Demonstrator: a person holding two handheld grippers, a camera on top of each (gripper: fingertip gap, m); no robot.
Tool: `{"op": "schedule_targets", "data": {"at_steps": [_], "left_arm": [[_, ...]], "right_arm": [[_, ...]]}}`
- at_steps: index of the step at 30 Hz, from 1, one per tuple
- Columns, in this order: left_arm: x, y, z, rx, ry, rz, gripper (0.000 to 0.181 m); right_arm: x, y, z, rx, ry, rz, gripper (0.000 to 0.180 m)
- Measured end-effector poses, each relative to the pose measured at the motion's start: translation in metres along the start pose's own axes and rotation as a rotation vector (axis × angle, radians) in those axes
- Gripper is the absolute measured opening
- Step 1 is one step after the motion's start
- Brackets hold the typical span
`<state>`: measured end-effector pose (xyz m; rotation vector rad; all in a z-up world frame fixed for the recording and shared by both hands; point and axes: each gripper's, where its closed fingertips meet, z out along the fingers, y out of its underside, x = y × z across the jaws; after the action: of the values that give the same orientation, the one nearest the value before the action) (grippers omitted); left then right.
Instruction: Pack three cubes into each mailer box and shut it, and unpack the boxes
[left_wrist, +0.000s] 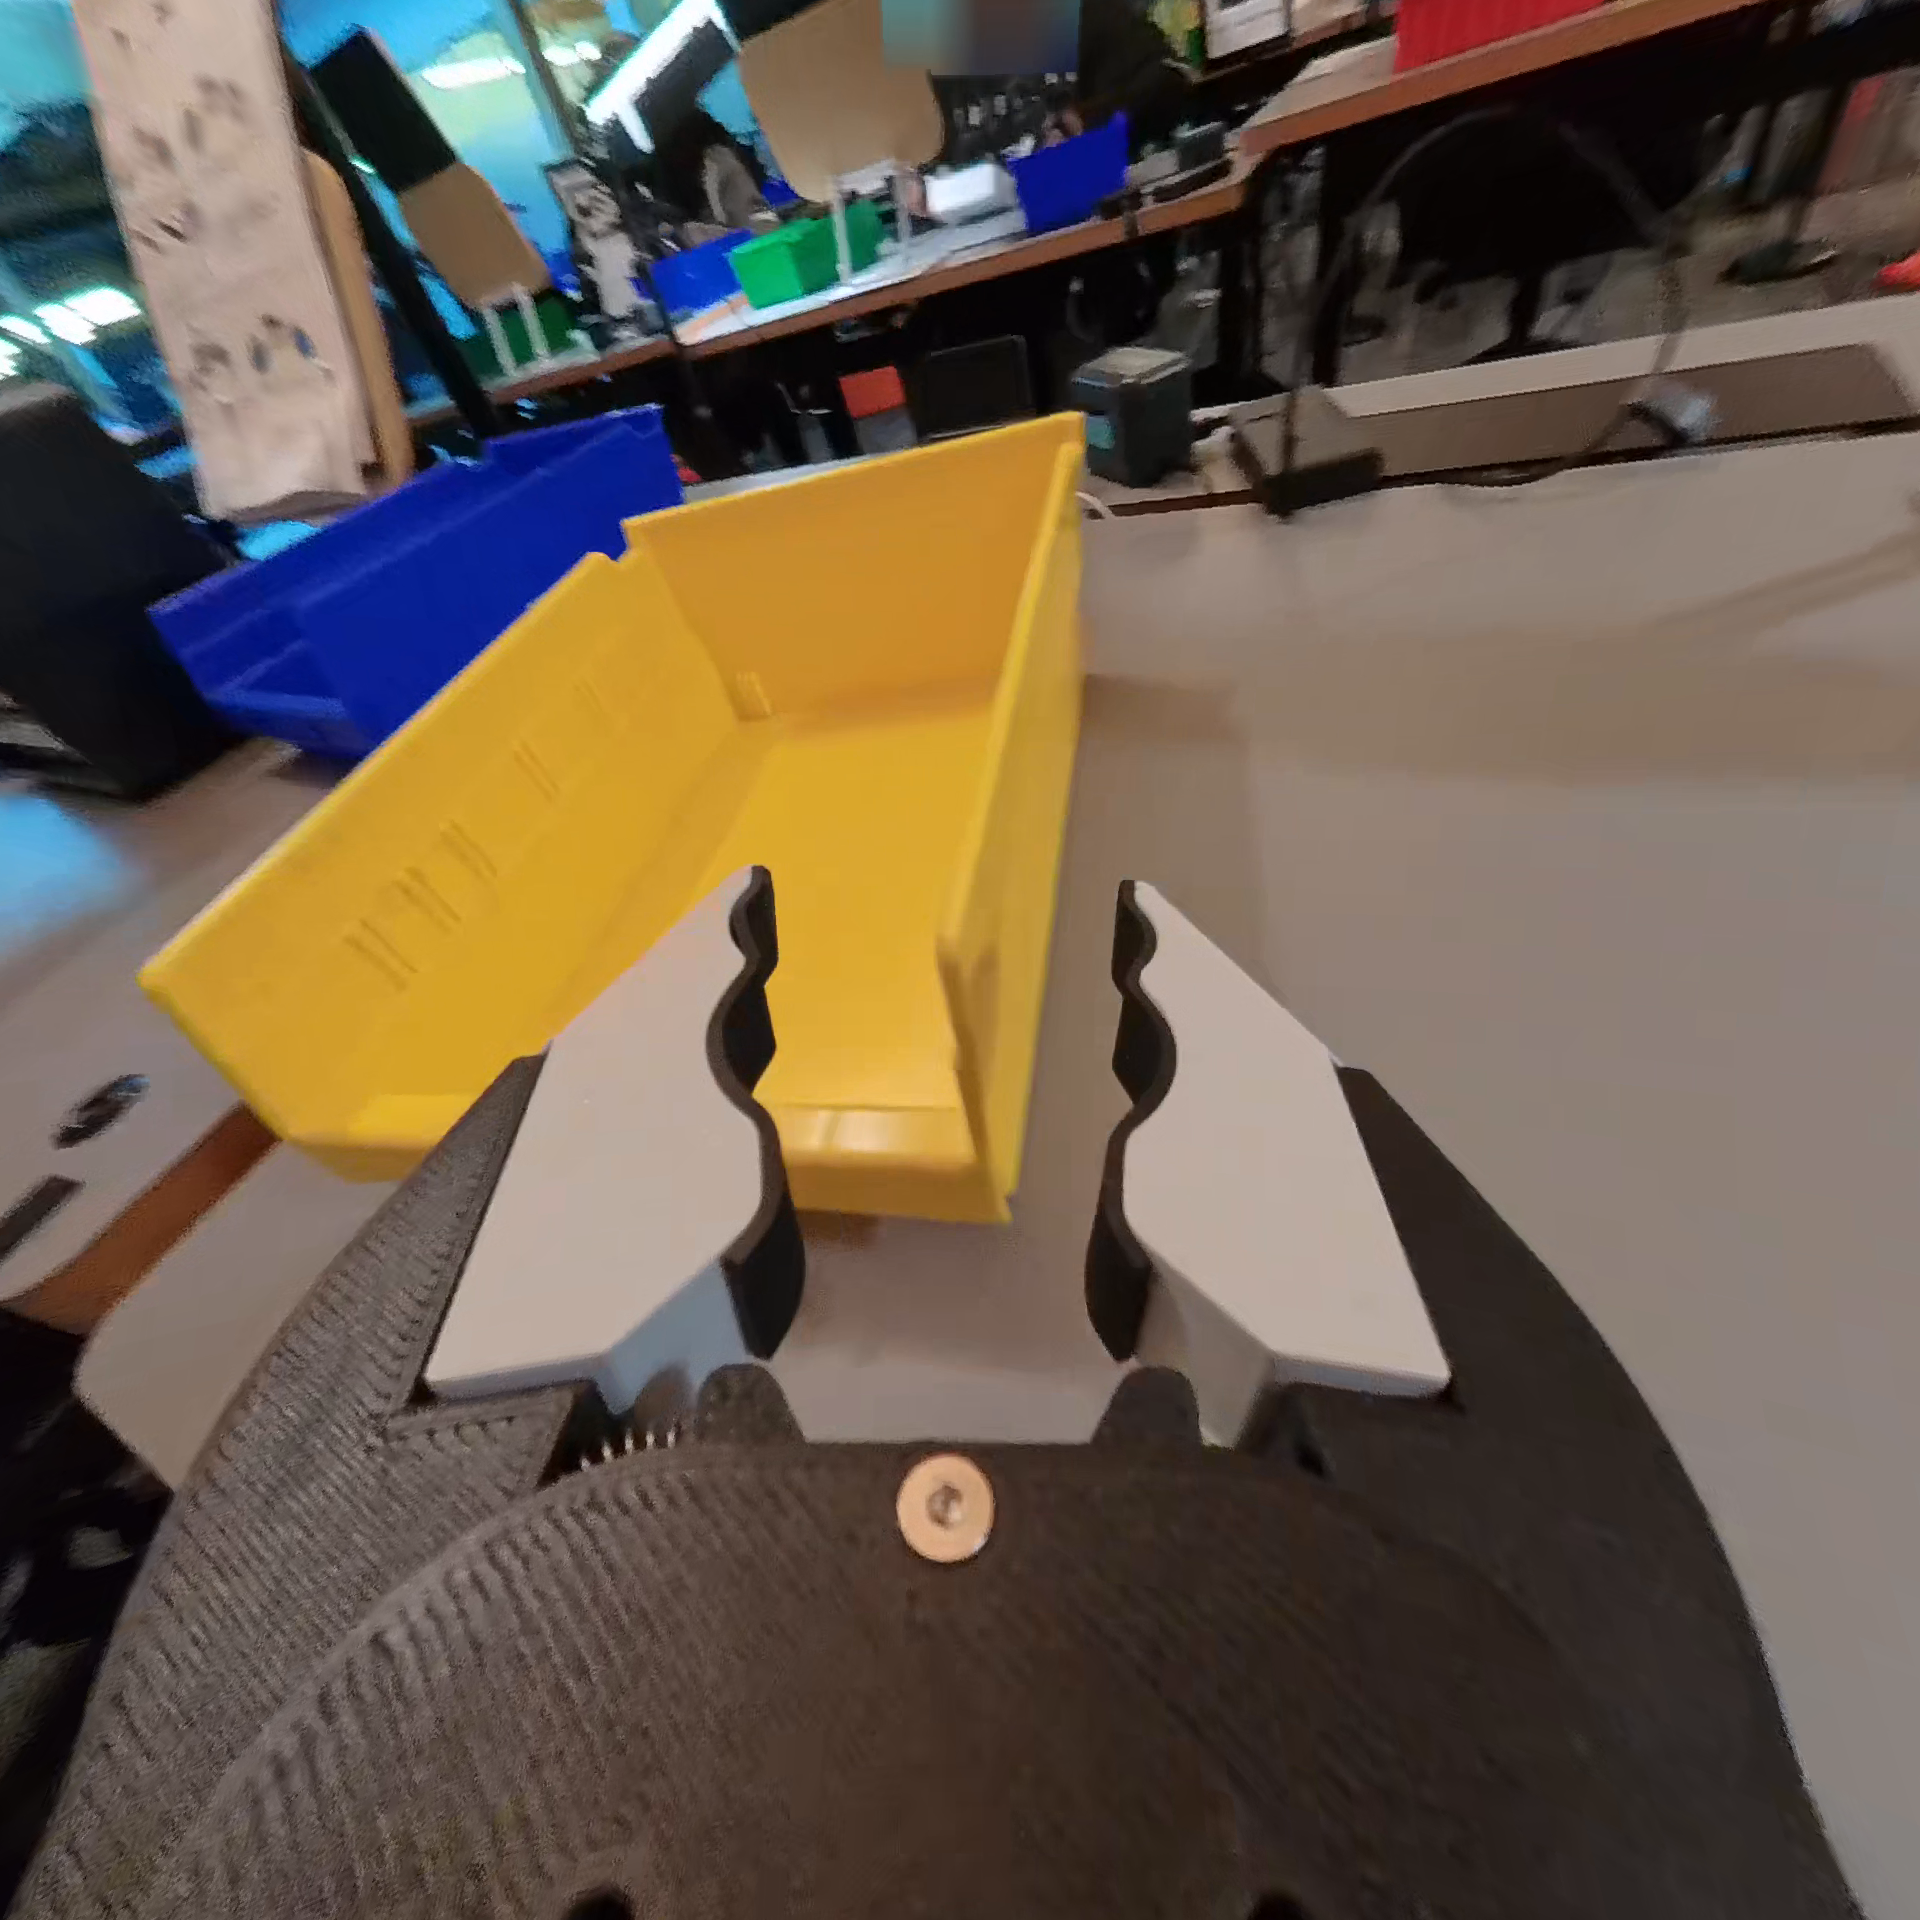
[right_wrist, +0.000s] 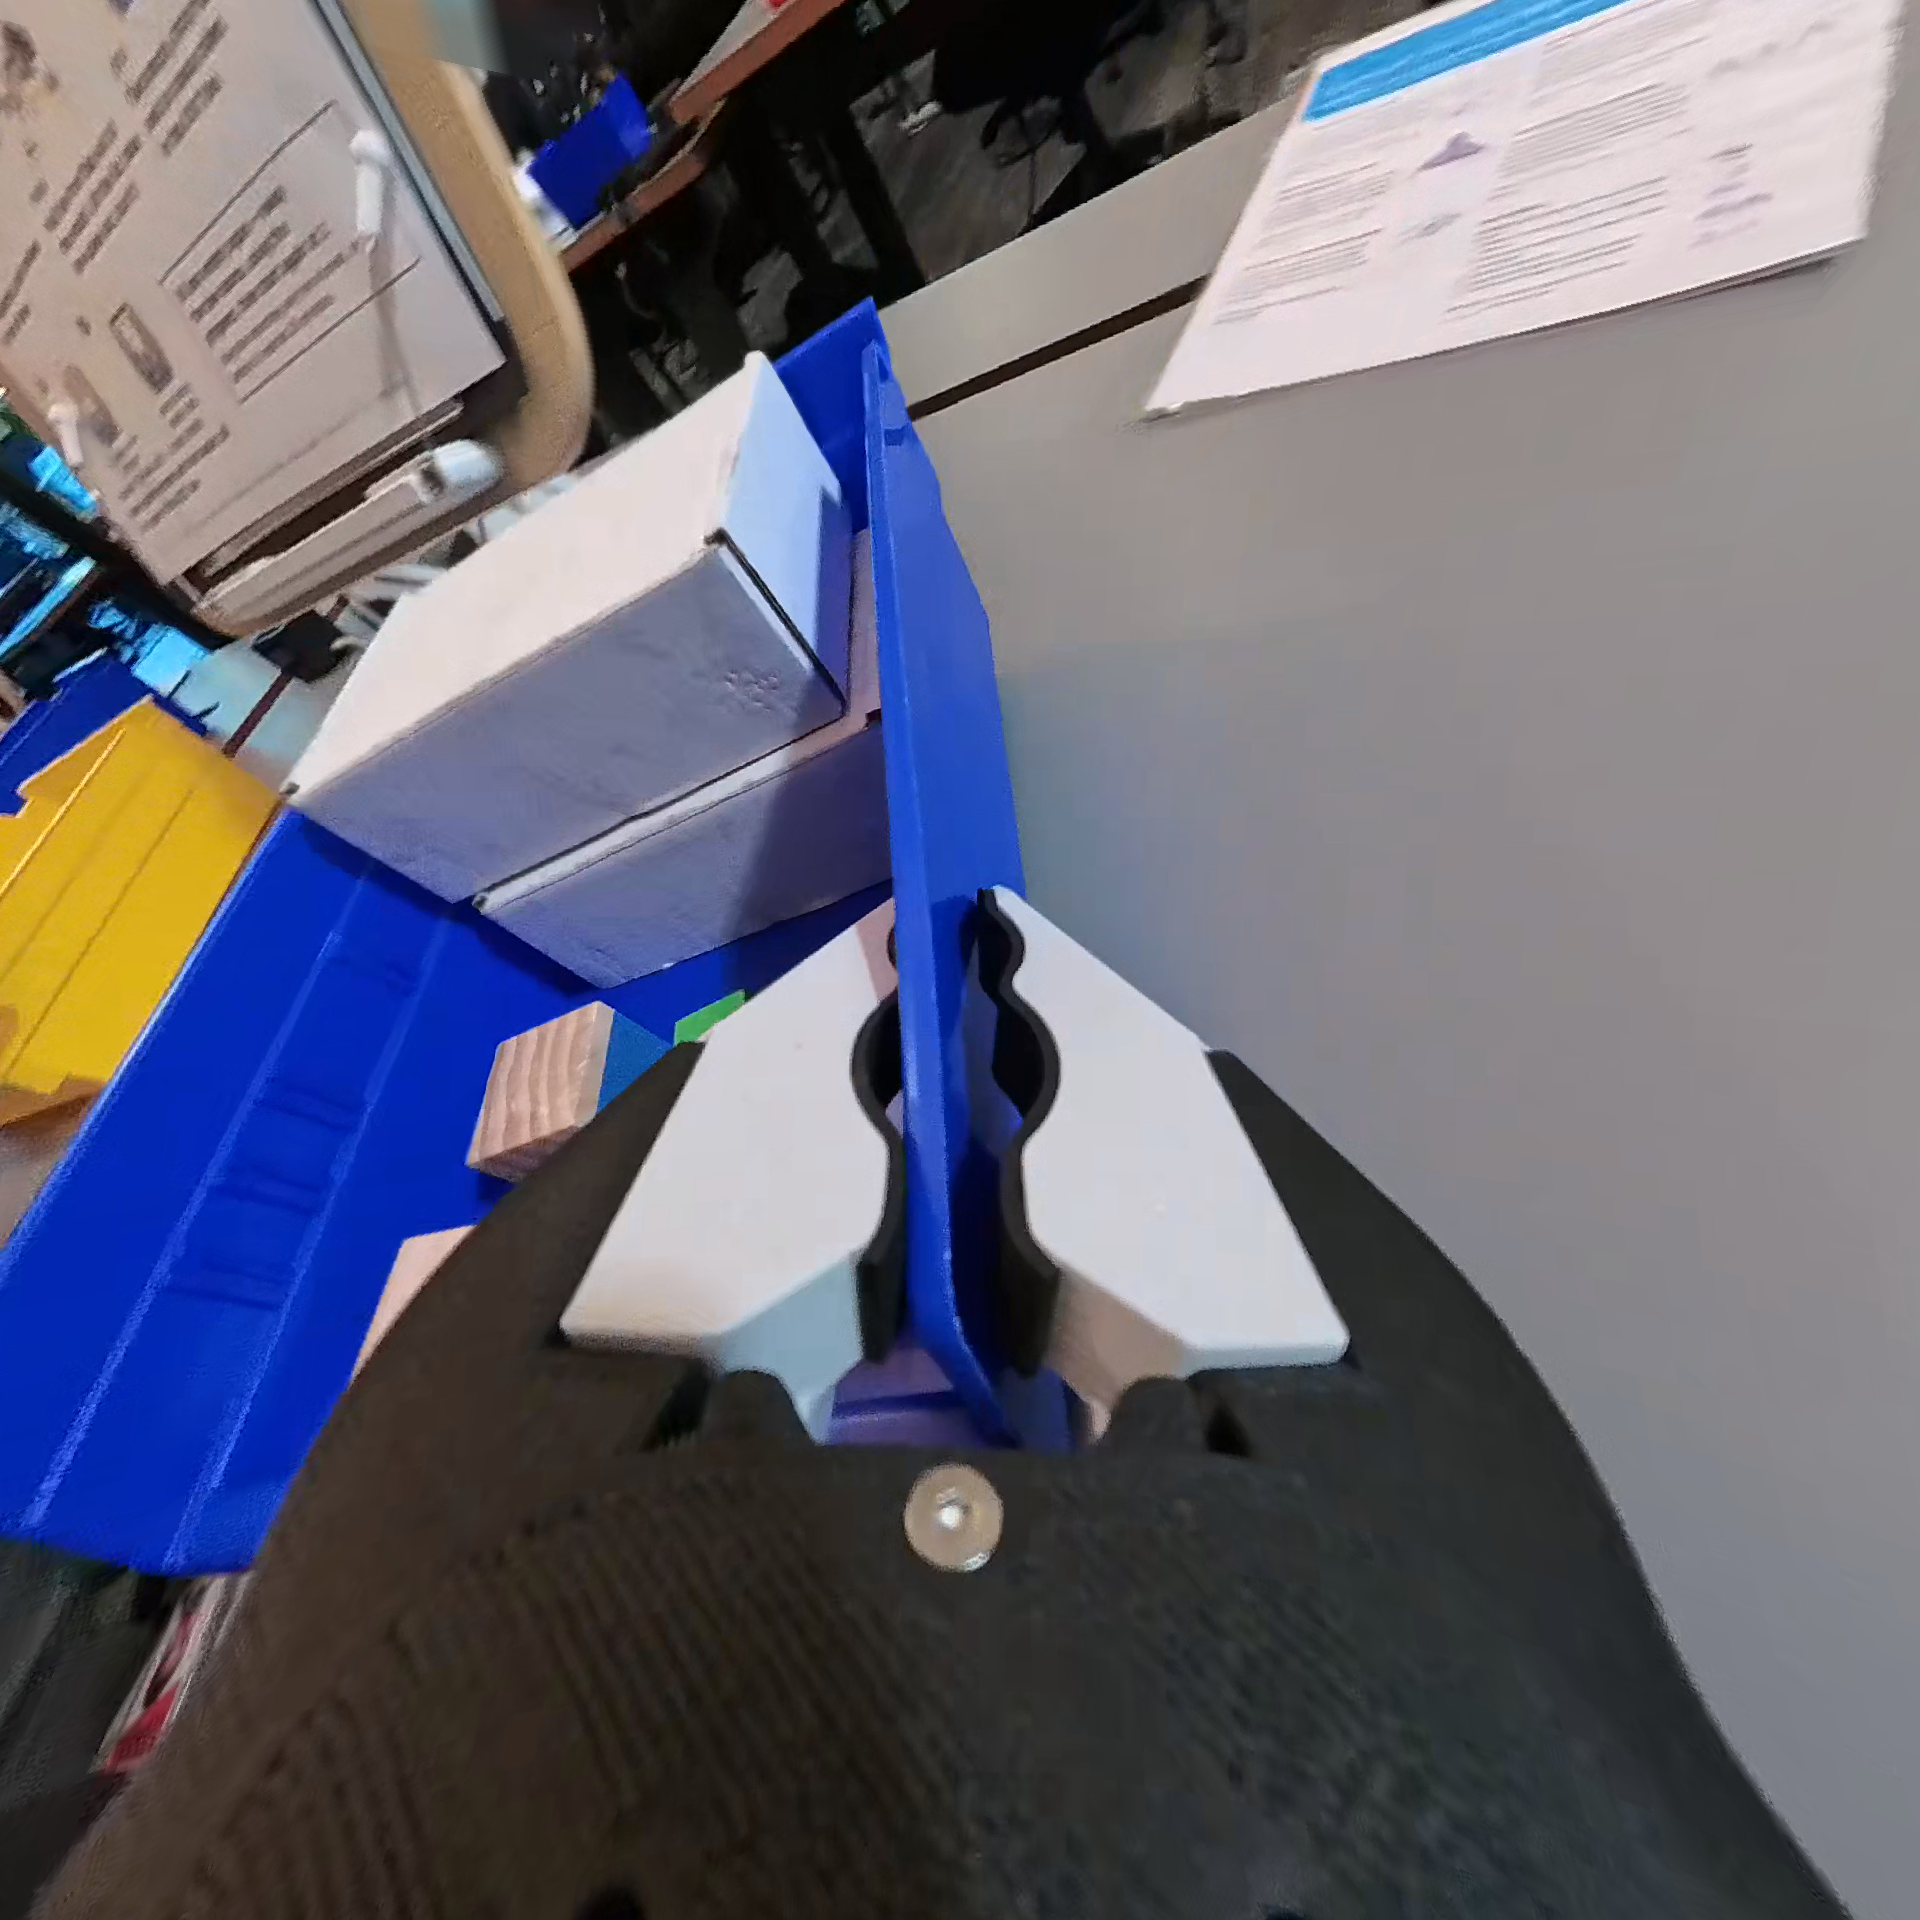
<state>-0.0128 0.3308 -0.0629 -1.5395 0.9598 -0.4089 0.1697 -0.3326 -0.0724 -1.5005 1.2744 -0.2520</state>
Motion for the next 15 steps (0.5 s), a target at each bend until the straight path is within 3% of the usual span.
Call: {"op": "schedule_targets", "data": {"at_steps": [6, 7, 9, 15], "left_arm": [[0.005, 0.012, 0.034, -0.084, 0.063, 0.145, 0.055], [0.003, 0.014, 0.039, -0.104, 0.059, 0.157, 0.045], [0.014, 0.018, 0.045, -0.117, 0.143, 0.169, 0.008], [-0.002, -0.012, 0.036, -0.084, 0.184, 0.028, 0.001]], "right_arm": [[-0.053, 0.021, 0.023, -0.072, -0.115, -0.057, 0.007], [-0.063, 0.025, 0.028, -0.087, -0.136, -0.060, 0.007], [-0.084, 0.033, 0.038, -0.117, -0.178, -0.070, 0.006], [-0.159, 0.060, 0.086, -0.209, -0.303, -0.107, 0.006]]}}
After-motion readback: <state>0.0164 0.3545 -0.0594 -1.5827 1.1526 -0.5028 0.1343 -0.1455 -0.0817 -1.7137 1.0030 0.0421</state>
